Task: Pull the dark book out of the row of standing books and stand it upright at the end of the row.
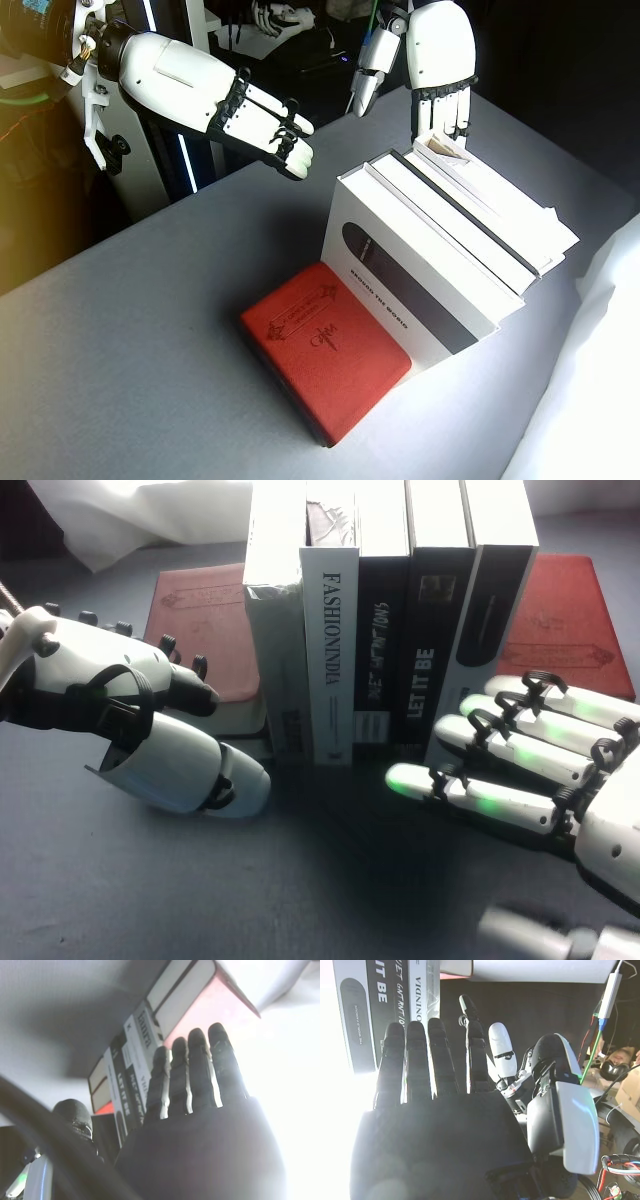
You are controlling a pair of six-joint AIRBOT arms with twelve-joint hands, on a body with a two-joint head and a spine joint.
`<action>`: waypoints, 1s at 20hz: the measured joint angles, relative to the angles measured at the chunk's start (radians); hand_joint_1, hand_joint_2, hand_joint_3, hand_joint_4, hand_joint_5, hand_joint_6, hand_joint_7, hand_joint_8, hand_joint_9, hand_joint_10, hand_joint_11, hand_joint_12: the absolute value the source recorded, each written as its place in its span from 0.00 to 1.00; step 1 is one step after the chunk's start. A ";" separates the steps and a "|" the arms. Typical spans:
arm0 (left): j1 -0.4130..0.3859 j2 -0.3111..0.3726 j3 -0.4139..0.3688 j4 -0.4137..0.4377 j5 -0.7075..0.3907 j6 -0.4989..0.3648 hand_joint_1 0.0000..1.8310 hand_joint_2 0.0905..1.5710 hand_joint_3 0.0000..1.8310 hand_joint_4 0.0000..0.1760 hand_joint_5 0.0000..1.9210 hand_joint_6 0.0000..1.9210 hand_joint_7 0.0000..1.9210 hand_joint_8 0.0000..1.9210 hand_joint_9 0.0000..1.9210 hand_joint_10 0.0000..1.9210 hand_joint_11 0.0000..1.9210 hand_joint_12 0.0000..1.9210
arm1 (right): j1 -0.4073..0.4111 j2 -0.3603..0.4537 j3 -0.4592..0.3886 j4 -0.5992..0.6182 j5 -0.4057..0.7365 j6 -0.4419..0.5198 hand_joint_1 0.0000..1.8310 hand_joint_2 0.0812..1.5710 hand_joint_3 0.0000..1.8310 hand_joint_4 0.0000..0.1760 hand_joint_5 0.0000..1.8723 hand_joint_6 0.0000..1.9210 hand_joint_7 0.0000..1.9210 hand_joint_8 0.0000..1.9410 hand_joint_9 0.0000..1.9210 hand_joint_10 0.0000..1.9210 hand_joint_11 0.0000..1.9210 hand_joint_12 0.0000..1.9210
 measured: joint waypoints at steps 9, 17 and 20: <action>0.000 0.000 0.000 0.001 0.000 0.007 0.00 0.72 0.00 0.00 0.05 0.00 0.06 0.00 0.06 0.00 0.00 0.18 | 0.013 -0.004 0.000 -0.093 0.187 0.008 0.00 0.79 0.00 0.00 0.00 0.00 0.00 0.00 0.00 0.00 0.00 0.00; 0.000 0.000 0.000 0.002 0.000 0.008 0.00 0.74 0.00 0.00 0.05 0.00 0.05 0.00 0.05 0.00 0.00 0.15 | 0.081 -0.066 0.073 -0.087 0.261 -0.020 0.00 0.79 0.00 0.00 0.00 0.00 0.00 0.00 0.00 0.00 0.00 0.00; 0.000 0.000 0.000 0.000 -0.001 0.007 0.00 0.74 0.00 0.00 0.04 0.00 0.05 0.00 0.05 0.00 0.00 0.15 | 0.106 -0.109 0.105 -0.054 0.259 -0.061 0.00 0.79 0.00 0.00 0.00 0.00 0.00 0.00 0.00 0.00 0.00 0.00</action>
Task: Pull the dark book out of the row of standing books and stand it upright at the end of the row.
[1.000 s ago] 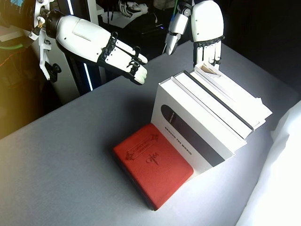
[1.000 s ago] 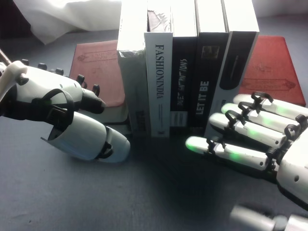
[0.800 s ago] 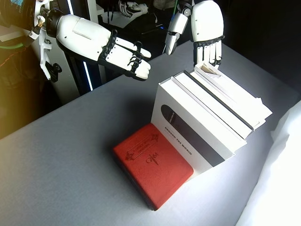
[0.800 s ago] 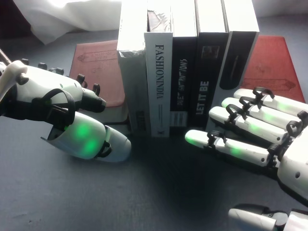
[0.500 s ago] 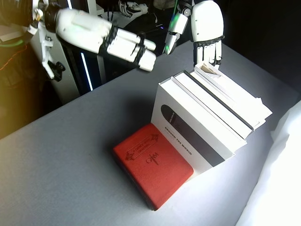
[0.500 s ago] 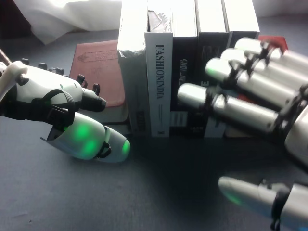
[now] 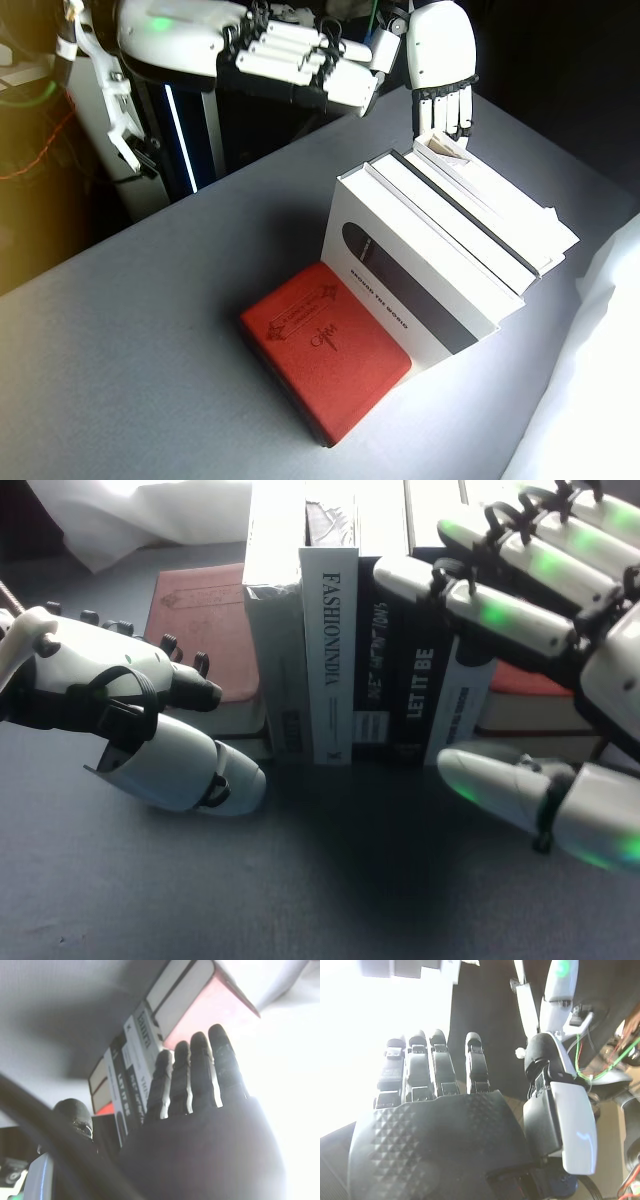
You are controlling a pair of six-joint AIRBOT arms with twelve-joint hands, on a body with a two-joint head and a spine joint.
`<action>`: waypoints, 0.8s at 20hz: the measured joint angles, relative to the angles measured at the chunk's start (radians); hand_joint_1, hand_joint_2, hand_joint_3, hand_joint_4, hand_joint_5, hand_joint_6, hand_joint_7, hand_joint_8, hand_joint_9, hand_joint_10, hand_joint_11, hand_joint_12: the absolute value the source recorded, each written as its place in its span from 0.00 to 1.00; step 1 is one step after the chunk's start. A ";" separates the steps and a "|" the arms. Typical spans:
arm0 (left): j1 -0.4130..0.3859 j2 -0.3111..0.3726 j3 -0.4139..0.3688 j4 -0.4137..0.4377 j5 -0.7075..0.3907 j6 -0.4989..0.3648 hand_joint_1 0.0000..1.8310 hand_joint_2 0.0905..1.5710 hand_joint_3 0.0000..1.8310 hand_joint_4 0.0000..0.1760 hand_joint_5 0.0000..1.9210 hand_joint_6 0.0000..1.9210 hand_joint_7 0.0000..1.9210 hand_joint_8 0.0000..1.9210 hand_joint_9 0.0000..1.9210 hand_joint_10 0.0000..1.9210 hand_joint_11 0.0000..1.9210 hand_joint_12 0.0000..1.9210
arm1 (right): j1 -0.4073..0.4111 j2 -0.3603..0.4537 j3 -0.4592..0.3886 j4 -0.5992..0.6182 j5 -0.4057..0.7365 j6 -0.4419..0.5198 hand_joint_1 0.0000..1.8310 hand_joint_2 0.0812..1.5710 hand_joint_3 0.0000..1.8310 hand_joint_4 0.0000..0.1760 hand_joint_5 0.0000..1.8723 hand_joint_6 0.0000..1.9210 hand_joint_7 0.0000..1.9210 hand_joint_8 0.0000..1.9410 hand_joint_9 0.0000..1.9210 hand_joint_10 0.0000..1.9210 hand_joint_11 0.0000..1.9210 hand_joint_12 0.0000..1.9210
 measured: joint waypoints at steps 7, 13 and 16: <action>0.000 0.000 0.000 -0.005 0.000 -0.008 0.00 0.75 0.00 0.00 0.05 0.00 0.05 0.00 0.05 0.00 0.01 0.15 | 0.043 -0.088 0.068 0.100 0.013 -0.108 0.00 0.74 0.00 0.00 0.00 0.00 0.00 0.00 0.00 0.00 0.00 0.00; 0.000 0.000 0.000 -0.004 0.001 -0.002 0.00 0.76 0.00 0.00 0.04 0.00 0.05 0.00 0.05 0.00 0.01 0.15 | 0.069 -0.156 0.119 0.175 0.050 -0.176 0.00 0.75 0.00 0.00 0.00 0.00 0.00 0.00 0.00 0.00 0.00 0.00; 0.000 0.000 0.000 -0.003 -0.002 0.001 0.00 0.76 0.00 0.00 0.05 0.00 0.05 0.00 0.05 0.00 0.01 0.15 | 0.093 -0.175 0.131 0.199 0.062 -0.203 0.00 0.74 0.00 0.00 0.00 0.00 0.00 0.00 0.00 0.00 0.00 0.00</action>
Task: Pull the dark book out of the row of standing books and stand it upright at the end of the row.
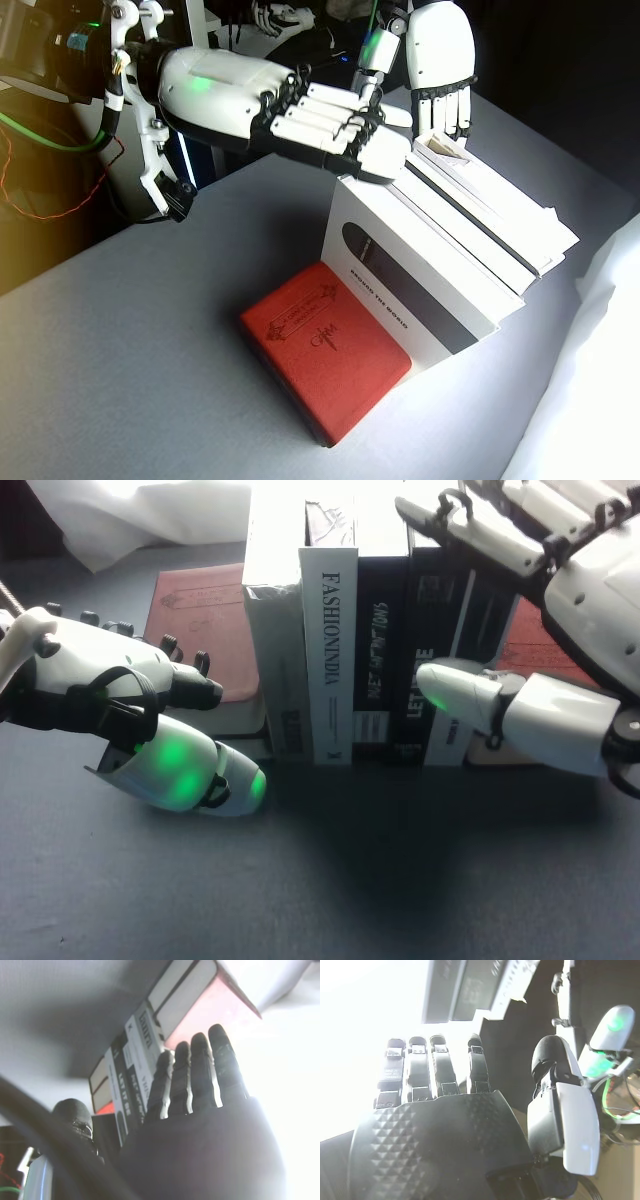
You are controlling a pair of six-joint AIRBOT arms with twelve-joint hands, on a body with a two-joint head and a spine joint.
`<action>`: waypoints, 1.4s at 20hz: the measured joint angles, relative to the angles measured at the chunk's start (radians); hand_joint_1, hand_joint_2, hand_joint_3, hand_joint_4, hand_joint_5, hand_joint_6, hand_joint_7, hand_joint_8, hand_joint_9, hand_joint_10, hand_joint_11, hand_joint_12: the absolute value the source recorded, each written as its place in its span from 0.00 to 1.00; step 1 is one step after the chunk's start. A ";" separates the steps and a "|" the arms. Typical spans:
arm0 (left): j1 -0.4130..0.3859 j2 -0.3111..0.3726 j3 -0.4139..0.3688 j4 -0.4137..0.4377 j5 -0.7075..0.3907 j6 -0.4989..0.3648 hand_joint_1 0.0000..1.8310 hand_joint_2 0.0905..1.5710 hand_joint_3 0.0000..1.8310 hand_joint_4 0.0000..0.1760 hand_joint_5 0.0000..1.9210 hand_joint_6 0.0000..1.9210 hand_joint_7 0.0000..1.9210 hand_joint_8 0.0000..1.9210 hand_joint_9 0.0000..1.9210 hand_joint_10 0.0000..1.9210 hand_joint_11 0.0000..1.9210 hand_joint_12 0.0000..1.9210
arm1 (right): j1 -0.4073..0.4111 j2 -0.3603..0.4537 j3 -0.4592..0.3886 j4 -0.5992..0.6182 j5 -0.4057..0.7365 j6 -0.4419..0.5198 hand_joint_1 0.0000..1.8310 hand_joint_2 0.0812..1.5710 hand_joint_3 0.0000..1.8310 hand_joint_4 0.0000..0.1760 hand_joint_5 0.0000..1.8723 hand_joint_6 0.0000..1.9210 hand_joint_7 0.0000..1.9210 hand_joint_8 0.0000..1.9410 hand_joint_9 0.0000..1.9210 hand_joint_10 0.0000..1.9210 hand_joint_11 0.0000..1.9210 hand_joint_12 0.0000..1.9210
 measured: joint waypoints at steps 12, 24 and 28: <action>0.002 0.000 0.000 0.007 -0.001 0.013 0.00 0.76 0.00 0.00 0.06 0.00 0.06 0.00 0.06 0.00 0.01 0.17 | -0.001 -0.013 0.002 0.021 0.008 -0.021 0.00 0.74 0.00 0.00 0.00 0.00 0.00 0.00 0.00 0.00 0.00 0.00; 0.001 0.000 0.000 -0.005 0.000 0.004 0.00 0.76 0.00 0.00 0.06 0.00 0.06 0.00 0.06 0.00 0.00 0.17 | -0.009 -0.013 0.002 0.025 0.027 -0.025 0.00 0.73 0.00 0.00 0.00 0.00 0.00 0.00 0.00 0.00 0.00 0.00; 0.001 0.000 0.000 -0.005 0.000 0.008 0.00 0.76 0.00 0.00 0.07 0.00 0.07 0.01 0.07 0.00 0.01 0.17 | -0.014 -0.018 0.002 0.029 0.027 -0.026 0.00 0.73 0.00 0.00 0.00 0.00 0.00 0.00 0.00 0.00 0.00 0.00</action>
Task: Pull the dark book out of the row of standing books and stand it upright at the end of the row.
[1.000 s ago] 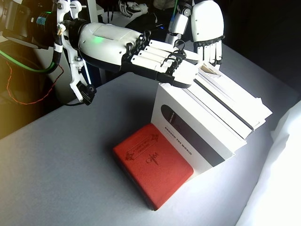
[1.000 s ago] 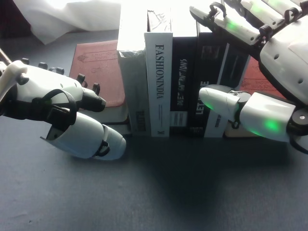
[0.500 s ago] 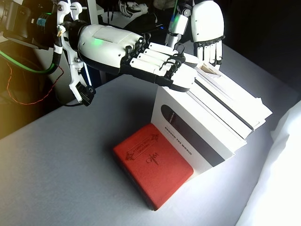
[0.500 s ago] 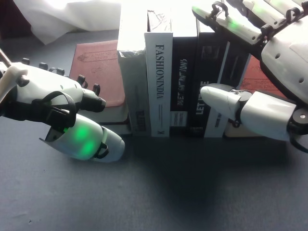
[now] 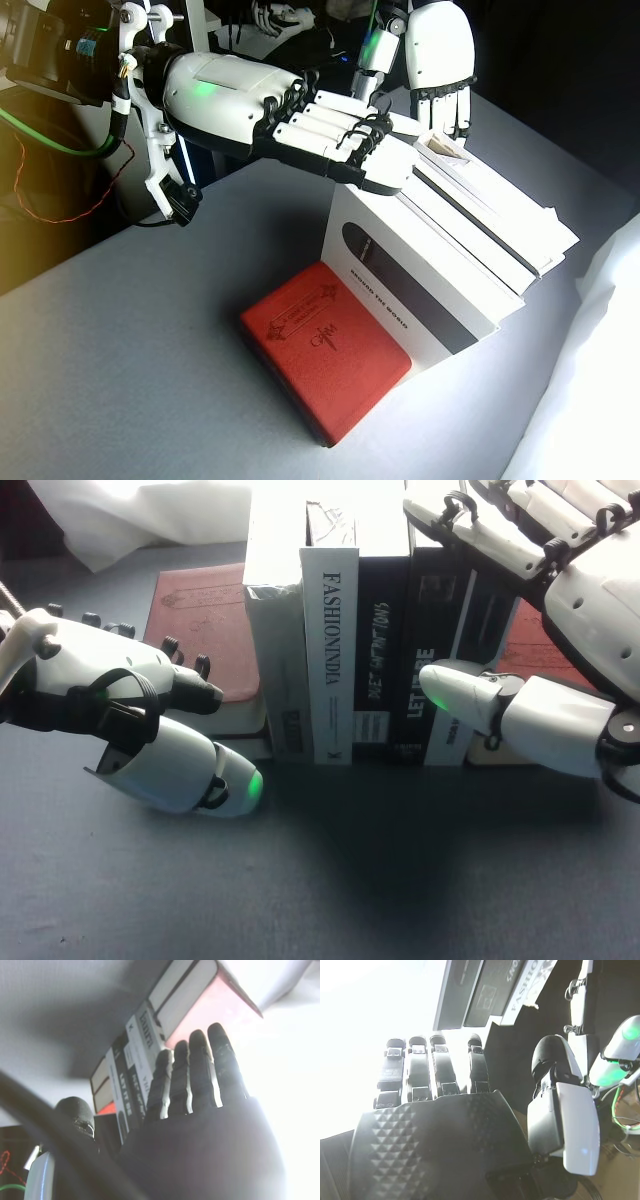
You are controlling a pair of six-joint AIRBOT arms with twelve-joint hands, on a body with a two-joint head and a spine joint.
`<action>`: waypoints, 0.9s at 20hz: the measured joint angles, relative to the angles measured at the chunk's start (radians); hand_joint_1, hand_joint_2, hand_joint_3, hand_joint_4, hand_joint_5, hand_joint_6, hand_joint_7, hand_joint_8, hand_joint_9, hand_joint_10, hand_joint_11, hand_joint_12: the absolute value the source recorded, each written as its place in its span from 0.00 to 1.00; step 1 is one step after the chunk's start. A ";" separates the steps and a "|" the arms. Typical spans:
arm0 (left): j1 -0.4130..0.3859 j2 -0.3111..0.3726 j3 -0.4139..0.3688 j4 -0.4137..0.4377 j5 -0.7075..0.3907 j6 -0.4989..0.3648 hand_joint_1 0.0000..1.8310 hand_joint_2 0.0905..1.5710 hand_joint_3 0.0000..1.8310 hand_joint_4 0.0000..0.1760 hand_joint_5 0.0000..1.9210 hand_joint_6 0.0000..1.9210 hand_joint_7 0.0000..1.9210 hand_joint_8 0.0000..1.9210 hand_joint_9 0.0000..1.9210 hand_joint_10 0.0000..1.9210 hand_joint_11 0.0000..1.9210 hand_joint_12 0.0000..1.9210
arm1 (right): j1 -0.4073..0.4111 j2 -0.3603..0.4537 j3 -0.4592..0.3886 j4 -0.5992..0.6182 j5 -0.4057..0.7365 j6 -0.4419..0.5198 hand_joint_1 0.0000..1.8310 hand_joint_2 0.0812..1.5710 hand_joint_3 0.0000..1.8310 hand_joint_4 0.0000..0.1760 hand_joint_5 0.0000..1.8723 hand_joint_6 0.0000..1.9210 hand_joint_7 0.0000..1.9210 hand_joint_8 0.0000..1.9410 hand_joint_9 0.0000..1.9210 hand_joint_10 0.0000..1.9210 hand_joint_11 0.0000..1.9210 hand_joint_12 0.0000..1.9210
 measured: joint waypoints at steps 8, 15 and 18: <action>0.000 0.000 0.000 0.003 0.000 0.000 0.00 0.77 0.00 0.00 0.07 0.00 0.07 0.00 0.07 0.00 0.00 0.17 | -0.014 0.000 0.000 0.003 0.002 -0.013 0.00 0.73 0.00 0.00 0.00 0.00 0.00 0.00 0.00 0.00 0.00 0.00; -0.001 0.000 0.000 0.011 0.000 0.000 0.00 0.77 0.00 0.00 0.07 0.00 0.08 0.00 0.07 0.00 0.00 0.18 | -0.026 0.000 -0.007 0.009 0.015 -0.019 0.00 0.74 0.00 0.00 0.00 0.00 0.00 0.00 0.00 0.00 0.00 0.00; 0.000 0.000 0.000 0.014 0.000 0.000 0.00 0.76 0.00 0.00 0.07 0.00 0.08 0.00 0.07 0.00 0.00 0.19 | -0.026 0.000 -0.007 0.008 0.018 -0.019 0.00 0.74 0.00 0.00 0.00 0.00 0.00 0.00 0.00 0.00 0.00 0.00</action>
